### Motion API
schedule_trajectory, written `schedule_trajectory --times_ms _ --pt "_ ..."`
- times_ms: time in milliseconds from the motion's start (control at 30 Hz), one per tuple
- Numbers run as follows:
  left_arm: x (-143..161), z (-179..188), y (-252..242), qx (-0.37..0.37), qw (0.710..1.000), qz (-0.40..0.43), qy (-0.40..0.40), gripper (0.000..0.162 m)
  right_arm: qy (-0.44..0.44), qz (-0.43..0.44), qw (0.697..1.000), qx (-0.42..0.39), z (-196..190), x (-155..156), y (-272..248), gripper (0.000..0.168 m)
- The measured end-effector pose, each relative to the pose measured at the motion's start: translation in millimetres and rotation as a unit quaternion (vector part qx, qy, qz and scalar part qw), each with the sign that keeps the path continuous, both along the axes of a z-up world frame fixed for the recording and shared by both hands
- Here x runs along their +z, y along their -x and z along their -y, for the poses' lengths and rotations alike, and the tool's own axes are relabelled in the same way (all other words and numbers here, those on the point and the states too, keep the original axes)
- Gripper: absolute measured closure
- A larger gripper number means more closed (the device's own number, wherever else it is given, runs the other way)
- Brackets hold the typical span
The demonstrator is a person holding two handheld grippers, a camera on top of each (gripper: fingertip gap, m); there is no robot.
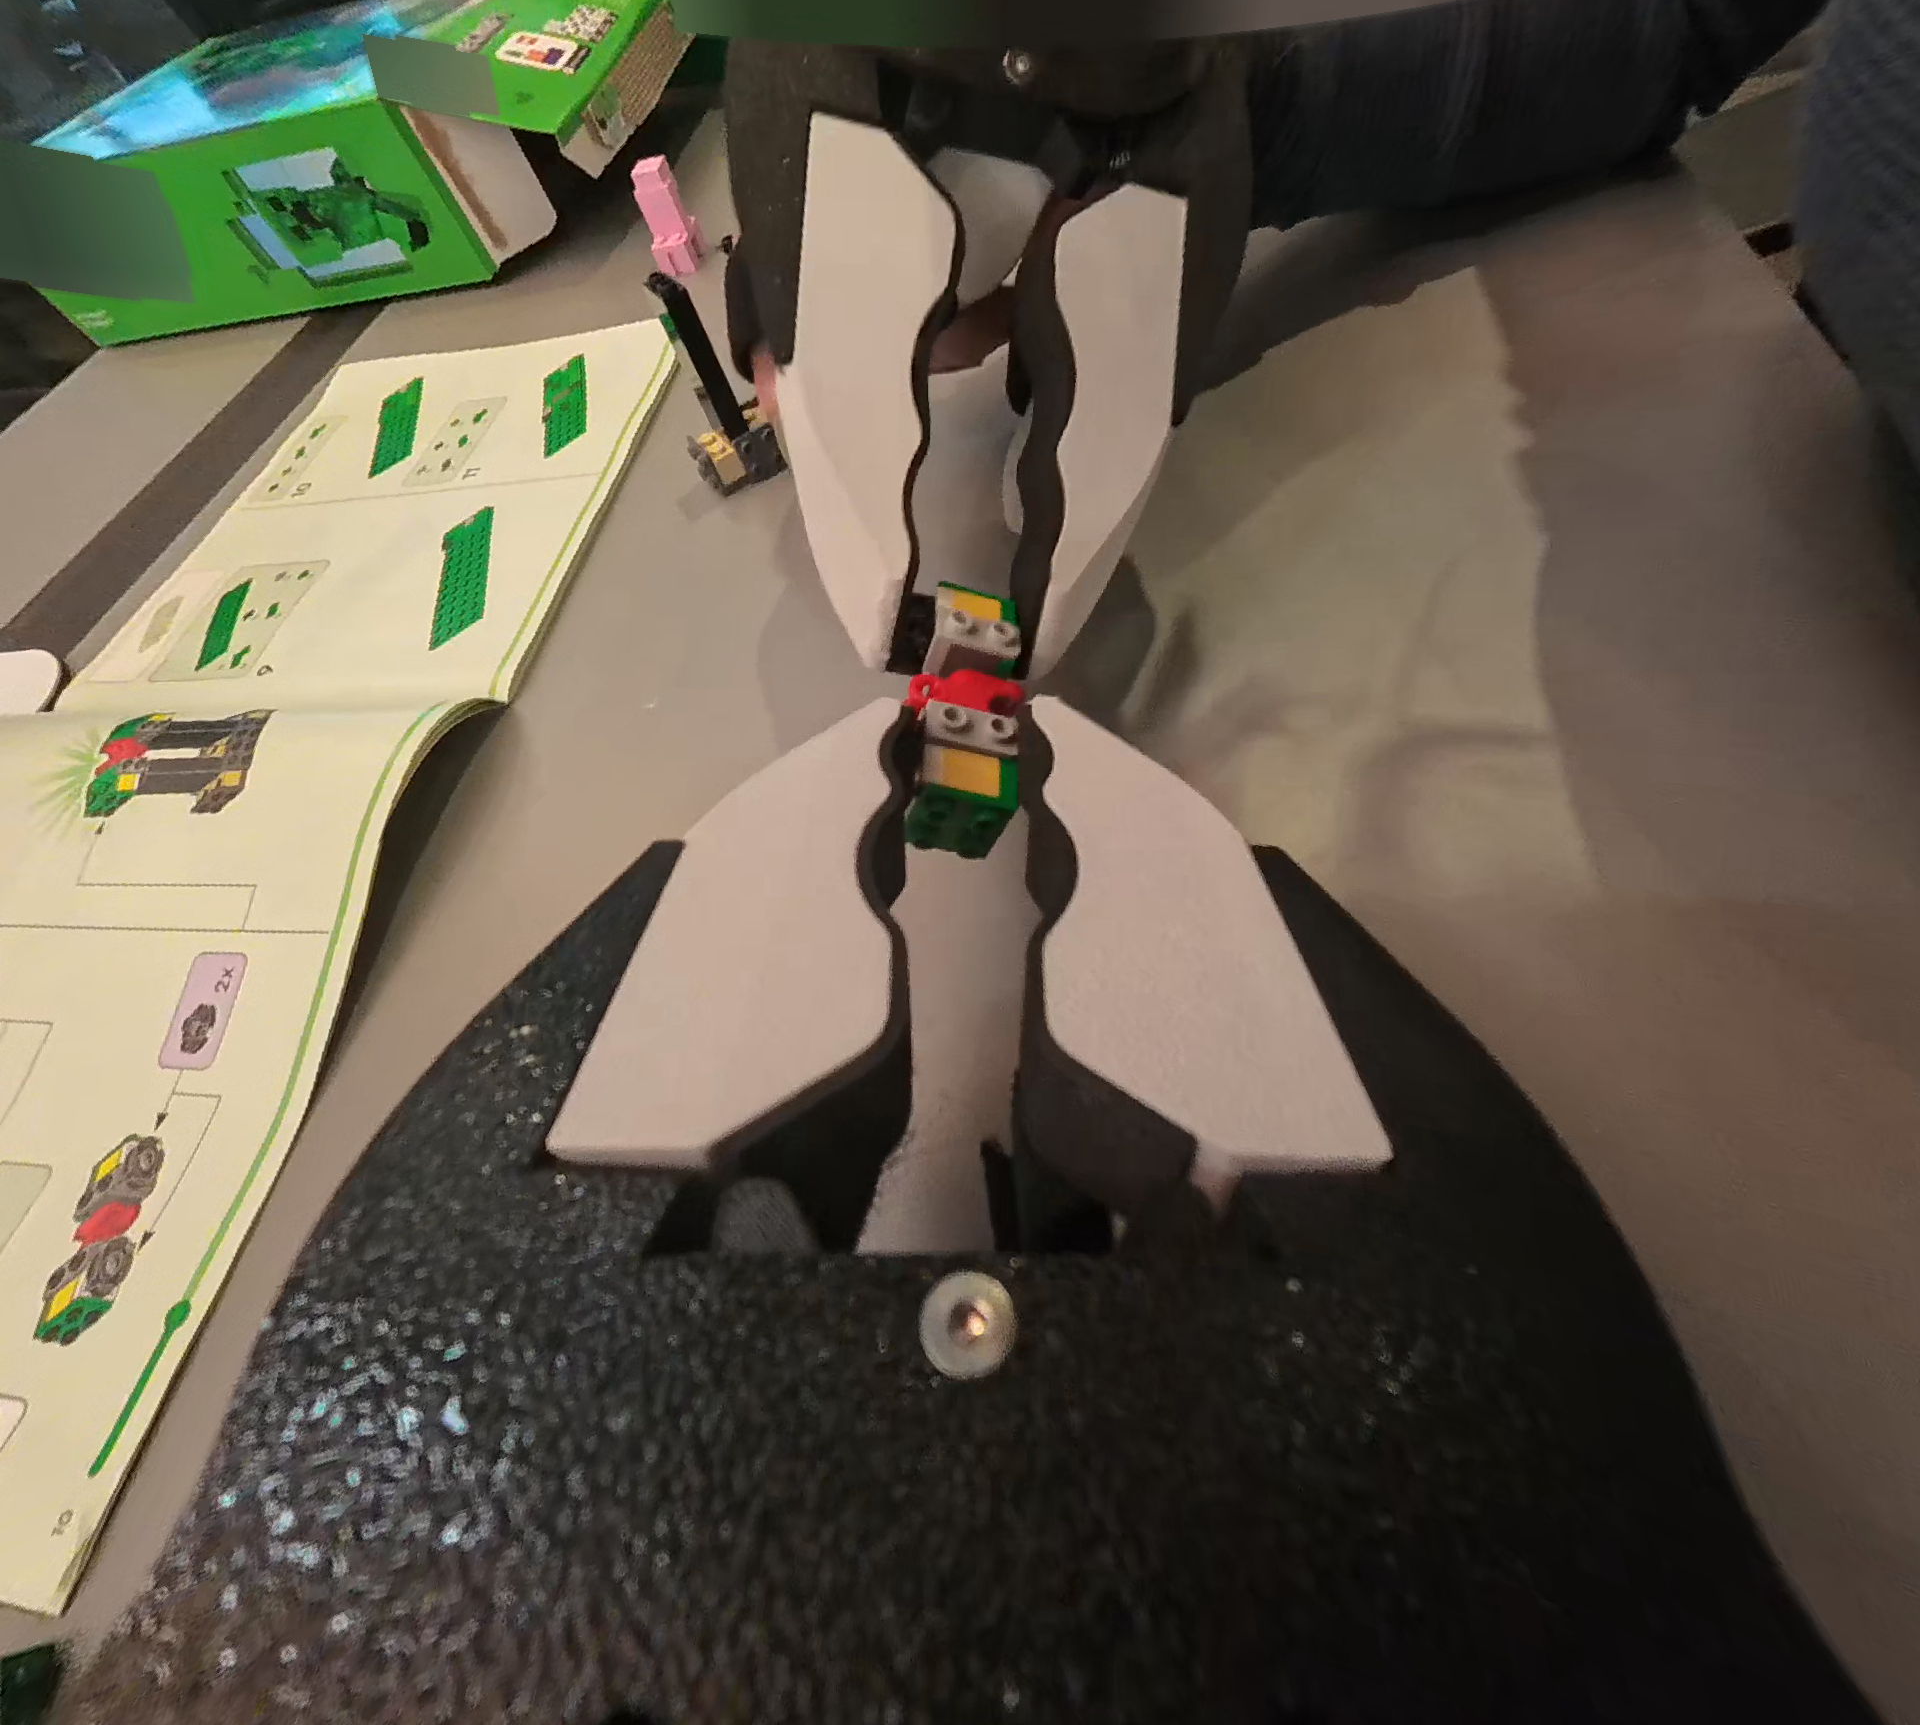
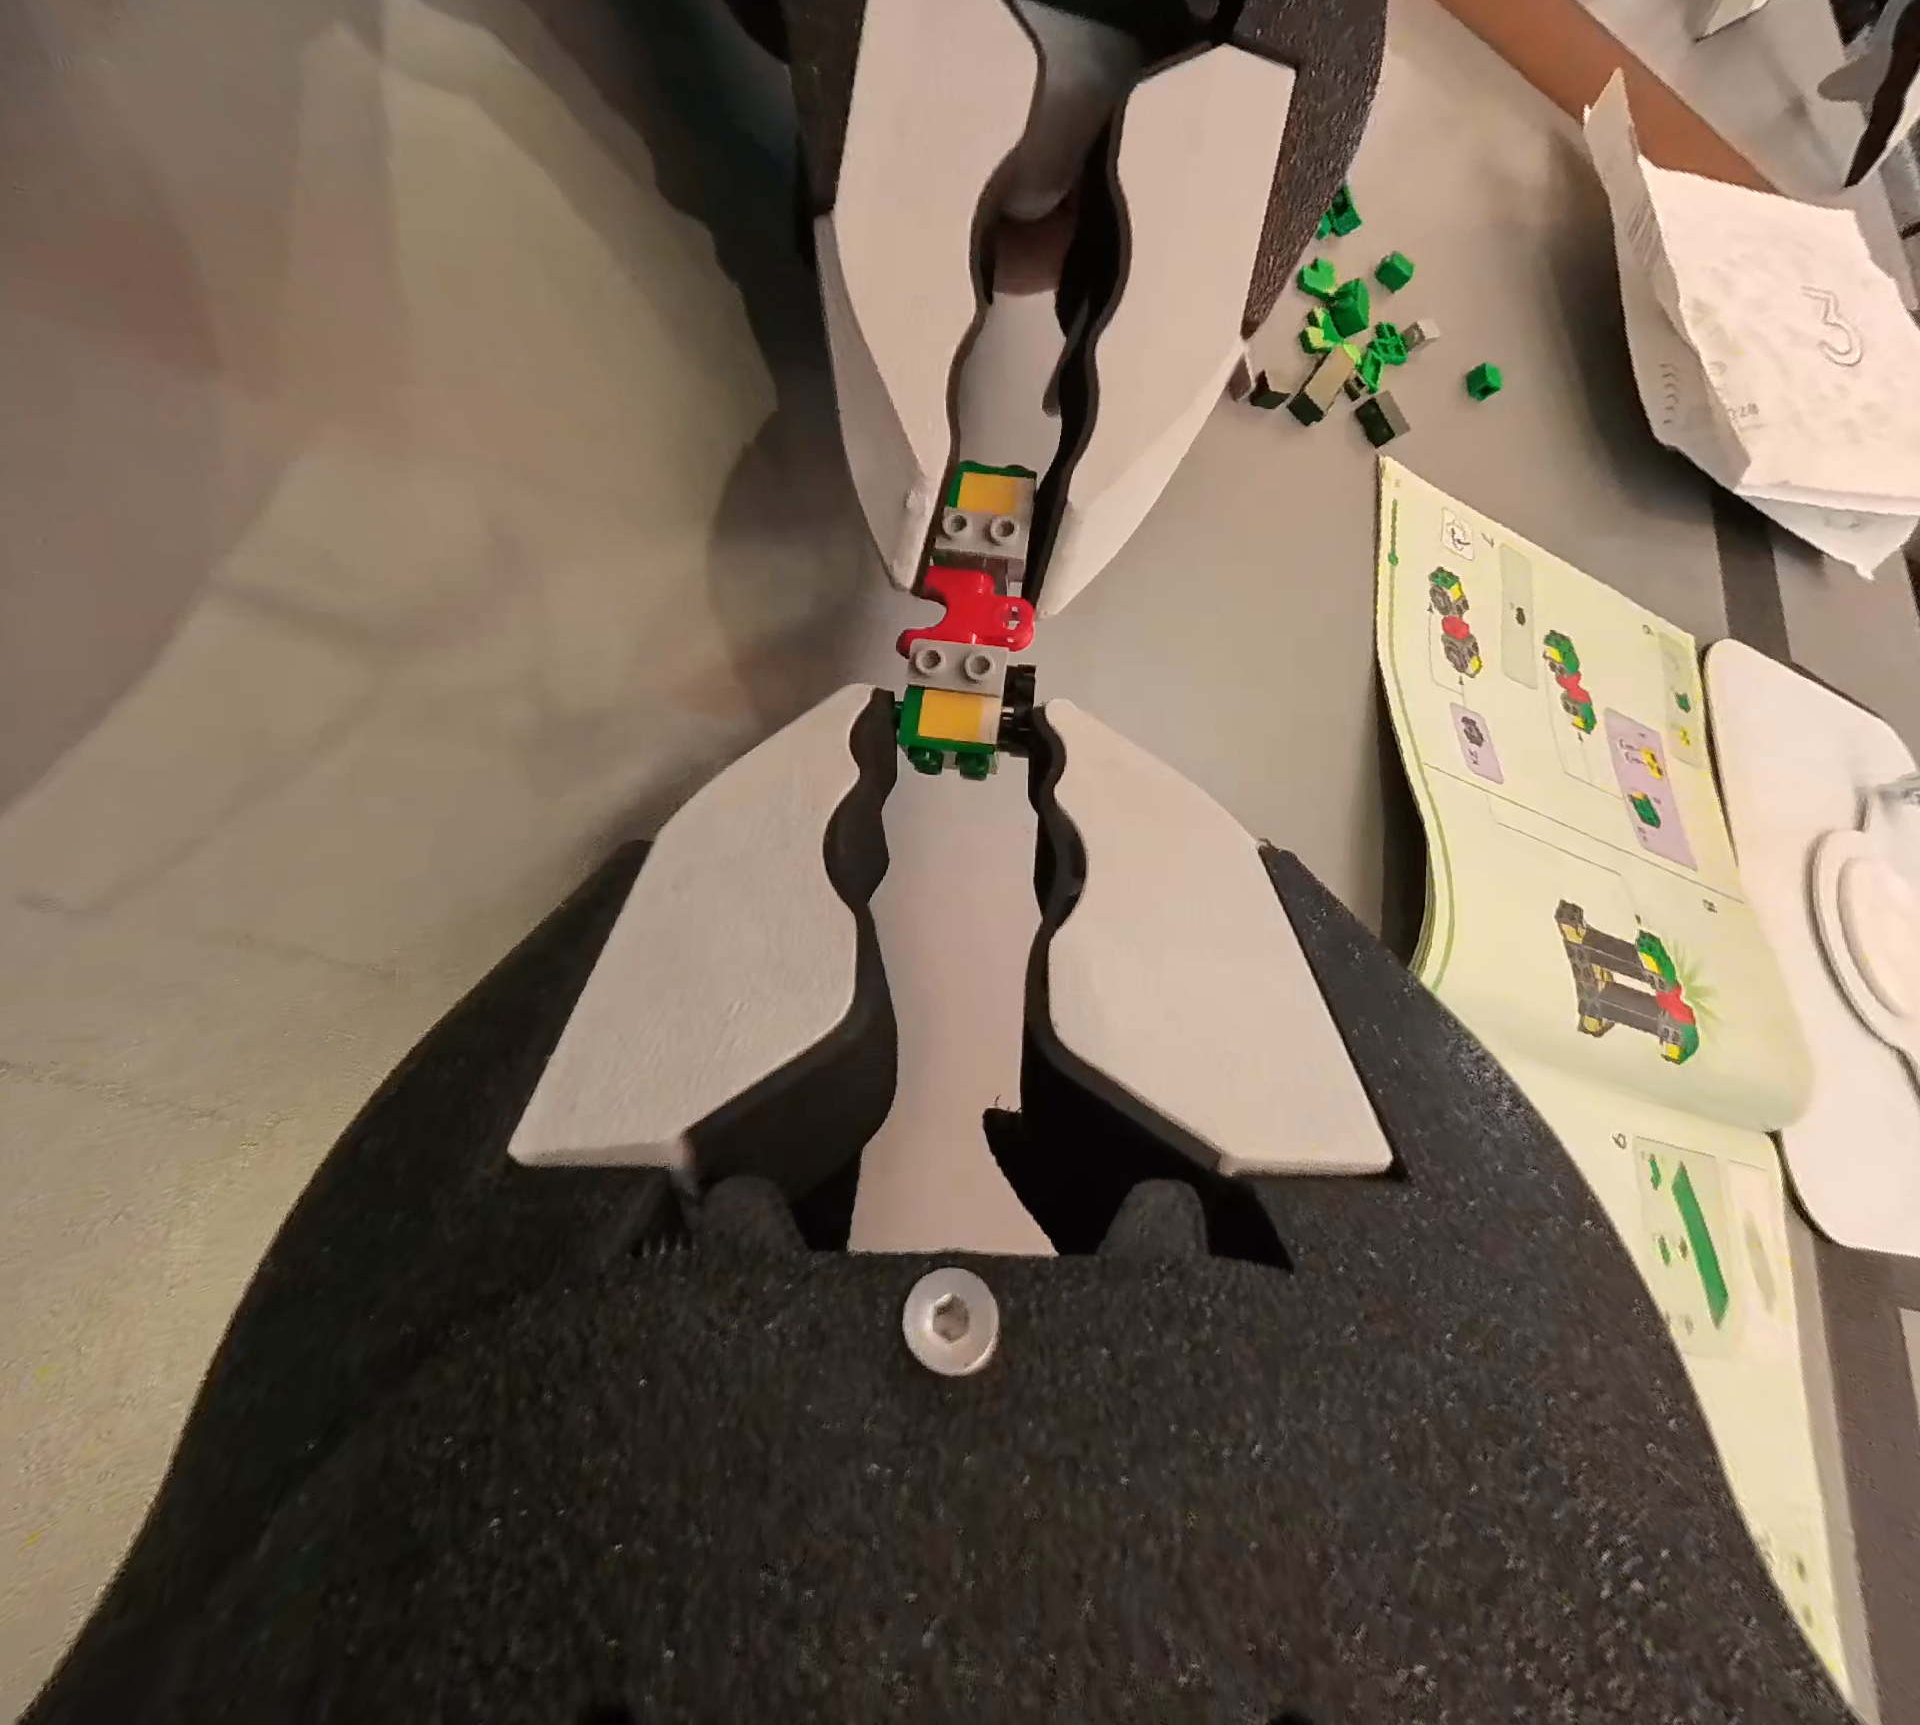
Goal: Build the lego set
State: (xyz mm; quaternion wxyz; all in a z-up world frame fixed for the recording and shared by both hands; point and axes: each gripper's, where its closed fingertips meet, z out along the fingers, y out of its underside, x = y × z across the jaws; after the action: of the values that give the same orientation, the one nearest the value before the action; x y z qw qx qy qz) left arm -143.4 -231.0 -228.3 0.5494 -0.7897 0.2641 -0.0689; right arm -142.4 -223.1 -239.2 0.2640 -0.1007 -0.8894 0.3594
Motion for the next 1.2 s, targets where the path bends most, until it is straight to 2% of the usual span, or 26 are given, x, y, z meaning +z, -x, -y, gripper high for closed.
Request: schedule_trajectory --times_ms 433,600,933,1200 --pt "8.2 0.3 0.7 -0.002 0.999 0.026 -0.024 0.144 0.007 -0.042 0.999 0.002 0.6 6.2 2.4 0.145" --pt "6.5 0.0 -1.0 -0.005 0.999 0.025 -0.022 0.144 0.024 -0.008 1.0 0.001 0.9 4.5 0.2 0.144" --pt "26.3 3.6 -1.2 -0.016 0.995 0.058 -0.076 0.144 0.086 -0.056 0.995 0.006 6.0 28.2 0.4 0.144" --pt "42.0 8.7 -6.9 -0.037 0.99 0.075 -0.117 0.144 0.085 -0.065 0.994 0.007 8.1 33.1 -1.0 0.146"
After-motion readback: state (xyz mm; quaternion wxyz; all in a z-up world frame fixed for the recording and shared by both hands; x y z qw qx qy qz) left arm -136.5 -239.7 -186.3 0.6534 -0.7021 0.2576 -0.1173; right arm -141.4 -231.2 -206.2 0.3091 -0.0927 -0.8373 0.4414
